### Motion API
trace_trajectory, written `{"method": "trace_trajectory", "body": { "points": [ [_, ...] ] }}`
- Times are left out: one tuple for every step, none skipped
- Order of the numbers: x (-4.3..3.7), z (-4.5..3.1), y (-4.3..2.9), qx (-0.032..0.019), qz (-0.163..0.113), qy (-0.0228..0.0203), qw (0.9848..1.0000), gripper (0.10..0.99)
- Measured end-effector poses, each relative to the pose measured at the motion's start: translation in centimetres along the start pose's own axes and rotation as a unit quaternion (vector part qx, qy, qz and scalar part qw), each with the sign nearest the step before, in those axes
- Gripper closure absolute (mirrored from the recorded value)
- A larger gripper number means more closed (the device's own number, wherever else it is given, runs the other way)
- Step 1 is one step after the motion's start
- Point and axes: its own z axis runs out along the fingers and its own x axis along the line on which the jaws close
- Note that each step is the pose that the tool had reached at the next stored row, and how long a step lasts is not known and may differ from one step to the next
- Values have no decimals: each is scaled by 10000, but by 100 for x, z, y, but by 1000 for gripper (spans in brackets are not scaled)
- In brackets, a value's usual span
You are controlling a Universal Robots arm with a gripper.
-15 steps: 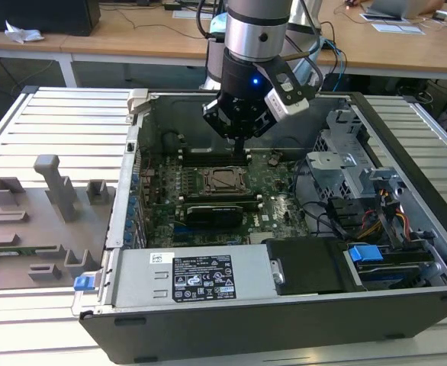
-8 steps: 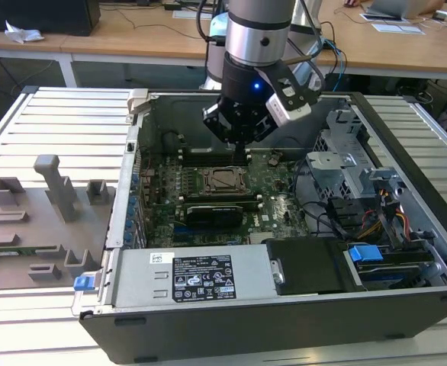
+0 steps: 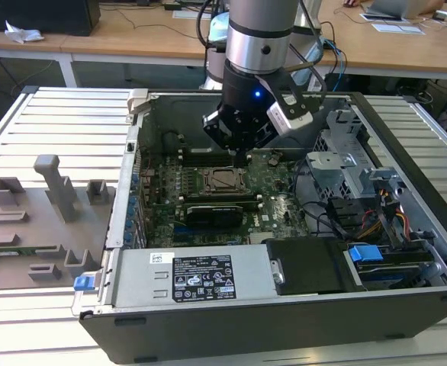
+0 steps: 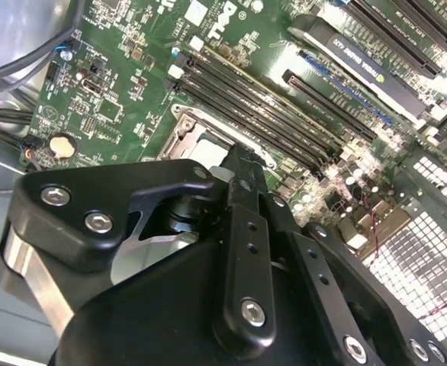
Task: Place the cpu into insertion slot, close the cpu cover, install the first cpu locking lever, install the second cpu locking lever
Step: 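Install the second cpu locking lever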
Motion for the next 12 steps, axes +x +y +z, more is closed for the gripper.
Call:
{"method": "trace_trajectory", "body": {
  "points": [
    [1, 10, -9, 0, 0, 0, 10000, 980],
    [1, 23, -17, 1, 0, 0, 10000, 980],
    [1, 35, -22, 1, 0, 0, 10000, 980],
    [1, 43, -25, 1, 0, 0, 10000, 980],
    [1, 49, -27, 1, 0, 0, 10000, 980],
    [1, 61, -32, 1, 0, 0, 10000, 980],
    [2, 79, -37, 1, 0, 0, 10000, 980],
    [2, 101, -42, 1, 0, 0, 10000, 980],
    [2, 116, -45, 1, 0, 0, 10000, 980],
    [2, 129, -48, 1, 0, 0, 10000, 980],
    [2, 148, -52, 1, 0, 1, 10000, 980],
    [2, 163, -55, 1, 0, 1, 10000, 980]
  ]
}}
